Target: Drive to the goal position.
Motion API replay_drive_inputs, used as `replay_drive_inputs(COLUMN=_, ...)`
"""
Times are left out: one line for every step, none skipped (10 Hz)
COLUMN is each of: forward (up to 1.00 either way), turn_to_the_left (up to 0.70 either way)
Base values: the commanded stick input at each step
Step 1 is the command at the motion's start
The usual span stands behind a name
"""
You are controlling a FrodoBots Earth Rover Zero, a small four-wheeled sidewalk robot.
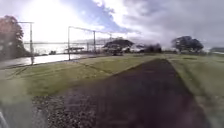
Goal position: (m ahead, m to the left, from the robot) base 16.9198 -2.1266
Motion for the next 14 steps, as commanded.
replay_drive_inputs(forward=0.7, turn_to_the_left=-0.35)
replay_drive_inputs(forward=0.7, turn_to_the_left=-0.32)
replay_drive_inputs(forward=0.7, turn_to_the_left=-0.17)
replay_drive_inputs(forward=0.7, turn_to_the_left=-0.02)
replay_drive_inputs(forward=0.7, turn_to_the_left=0.0)
replay_drive_inputs(forward=0.7, turn_to_the_left=0.0)
replay_drive_inputs(forward=0.7, turn_to_the_left=0.0)
replay_drive_inputs(forward=0.7, turn_to_the_left=0.0)
replay_drive_inputs(forward=0.7, turn_to_the_left=0.0)
replay_drive_inputs(forward=0.7, turn_to_the_left=0.0)
replay_drive_inputs(forward=0.7, turn_to_the_left=0.0)
replay_drive_inputs(forward=0.7, turn_to_the_left=0.01)
replay_drive_inputs(forward=0.7, turn_to_the_left=0.08)
replay_drive_inputs(forward=0.7, turn_to_the_left=0.15)
